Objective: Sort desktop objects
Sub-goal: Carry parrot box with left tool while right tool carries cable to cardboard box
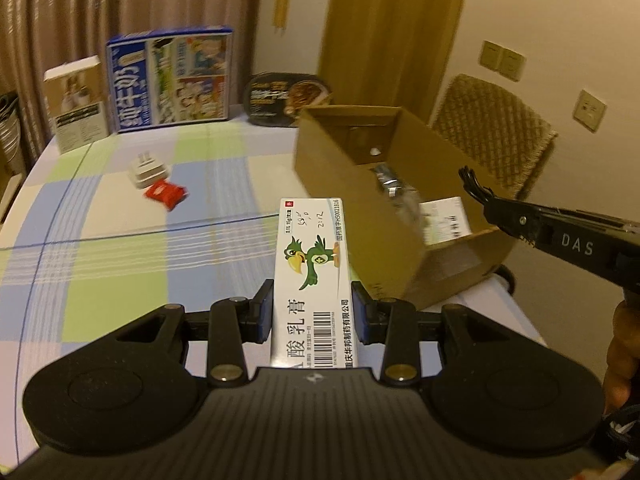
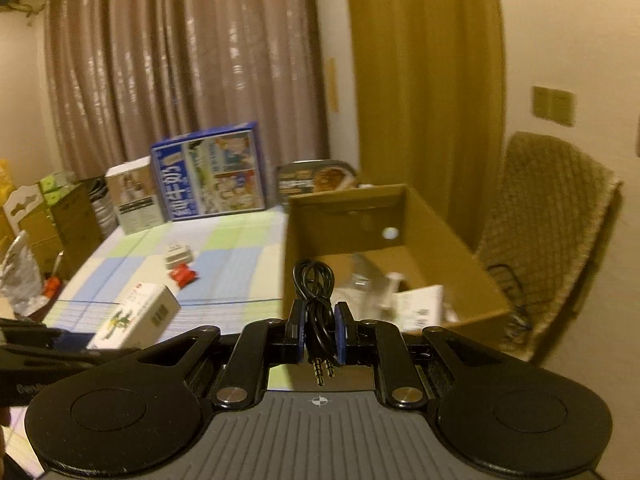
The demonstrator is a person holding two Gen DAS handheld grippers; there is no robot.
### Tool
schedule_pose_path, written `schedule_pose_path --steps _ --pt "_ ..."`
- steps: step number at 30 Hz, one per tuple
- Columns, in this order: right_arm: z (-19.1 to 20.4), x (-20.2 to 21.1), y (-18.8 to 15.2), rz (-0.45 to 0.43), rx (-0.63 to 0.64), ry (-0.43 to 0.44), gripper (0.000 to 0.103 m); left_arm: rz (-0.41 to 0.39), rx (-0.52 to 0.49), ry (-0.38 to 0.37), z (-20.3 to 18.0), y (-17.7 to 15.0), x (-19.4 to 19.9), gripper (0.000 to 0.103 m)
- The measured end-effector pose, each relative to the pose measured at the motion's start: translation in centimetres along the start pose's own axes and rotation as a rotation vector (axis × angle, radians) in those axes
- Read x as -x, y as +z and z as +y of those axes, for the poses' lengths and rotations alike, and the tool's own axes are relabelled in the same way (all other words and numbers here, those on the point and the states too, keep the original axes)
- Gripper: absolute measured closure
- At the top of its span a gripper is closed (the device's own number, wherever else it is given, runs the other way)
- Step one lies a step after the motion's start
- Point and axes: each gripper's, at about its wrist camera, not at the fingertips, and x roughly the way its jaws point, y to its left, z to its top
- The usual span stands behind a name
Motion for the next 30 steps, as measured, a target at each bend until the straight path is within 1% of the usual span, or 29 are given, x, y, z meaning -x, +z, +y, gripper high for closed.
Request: schedule_pose_path --steps 7,15,23,30 --pt "-3.9 1.8 -0.8 0.001 -0.030 -0.065 0.092 -0.003 -0.047 -0.047 -3.6 1.1 -0.5 0.070" --pt "-6.5 2.2 -0.8 -0.004 -0.061 -0.098 0.092 0.009 -0.074 -0.083 -6.5 2.0 -1.7 0.070" --pt "-8.1 0.7 0.7 -0.012 -0.054 -0.088 0.091 -0.001 -0.072 -0.107 -8.3 4.1 -3.4 0.070" --pt "-8.7 -2.2 2.8 -0.016 -0.055 -0.056 0.091 -0.014 -0.064 -0.125 -9.2 6.5 -5.9 0.070"
